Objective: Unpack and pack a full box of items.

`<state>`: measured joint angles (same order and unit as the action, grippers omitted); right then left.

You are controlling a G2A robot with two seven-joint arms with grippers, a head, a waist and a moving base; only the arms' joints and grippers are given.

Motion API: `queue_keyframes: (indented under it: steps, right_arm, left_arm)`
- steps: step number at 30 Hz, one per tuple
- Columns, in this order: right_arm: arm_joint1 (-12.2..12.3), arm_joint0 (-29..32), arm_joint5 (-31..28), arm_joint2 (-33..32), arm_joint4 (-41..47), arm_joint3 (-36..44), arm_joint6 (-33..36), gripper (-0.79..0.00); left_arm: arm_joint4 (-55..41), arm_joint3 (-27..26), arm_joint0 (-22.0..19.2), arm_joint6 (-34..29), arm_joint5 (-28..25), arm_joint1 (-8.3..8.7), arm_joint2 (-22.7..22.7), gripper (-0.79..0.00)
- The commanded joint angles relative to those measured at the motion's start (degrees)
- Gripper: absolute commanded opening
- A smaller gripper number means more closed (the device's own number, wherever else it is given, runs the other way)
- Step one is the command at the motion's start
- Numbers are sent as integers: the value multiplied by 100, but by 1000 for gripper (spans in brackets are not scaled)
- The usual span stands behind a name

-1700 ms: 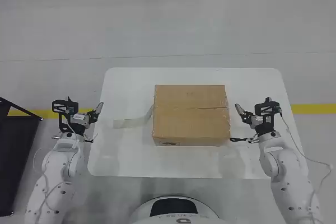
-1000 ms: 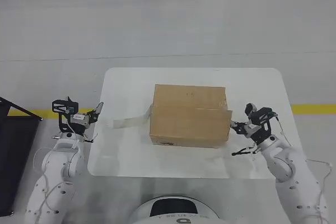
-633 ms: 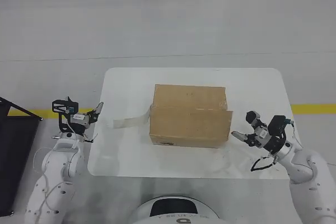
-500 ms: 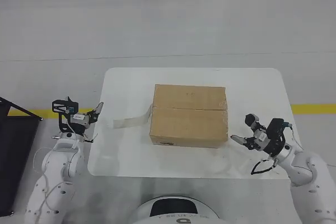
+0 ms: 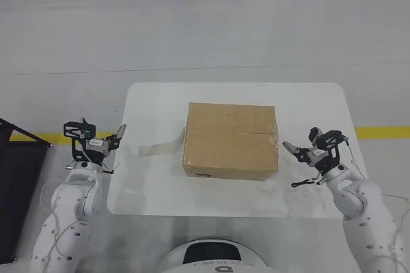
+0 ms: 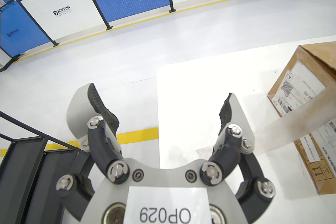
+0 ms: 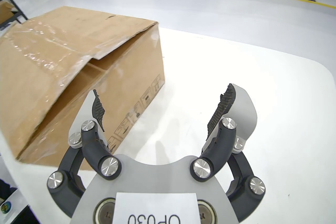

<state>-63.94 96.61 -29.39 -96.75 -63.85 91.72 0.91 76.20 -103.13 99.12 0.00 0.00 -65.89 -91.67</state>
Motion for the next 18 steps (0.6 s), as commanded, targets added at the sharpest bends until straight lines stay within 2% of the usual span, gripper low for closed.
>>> queue_keyframes:
  steps: [1,4,7,11,15,18]
  right_arm:
    - [-15,-70,157,98,6,-30,-26,0]
    - [-10,-109,111,134,-61,-9,-10,0]
    - [13,-94,-451,163,104,32,31,0]
    - [99,-73,-1885,-101,1186,-206,313,0]
    - [205,-117,-2862,-278,2012,-425,818,0]
    - [291,-38,-2862,-316,2256,-315,1065,0]
  left_arm:
    - [0,0,0,0,0,0,0,0]
    - [0,0,0,0,0,0,0,0]
    - [0,0,0,0,0,0,0,0]
    - [0,0,0,0,0,0,0,0]
    - [0,0,0,0,0,0,0,0]
    - [0,0,0,0,0,0,0,0]
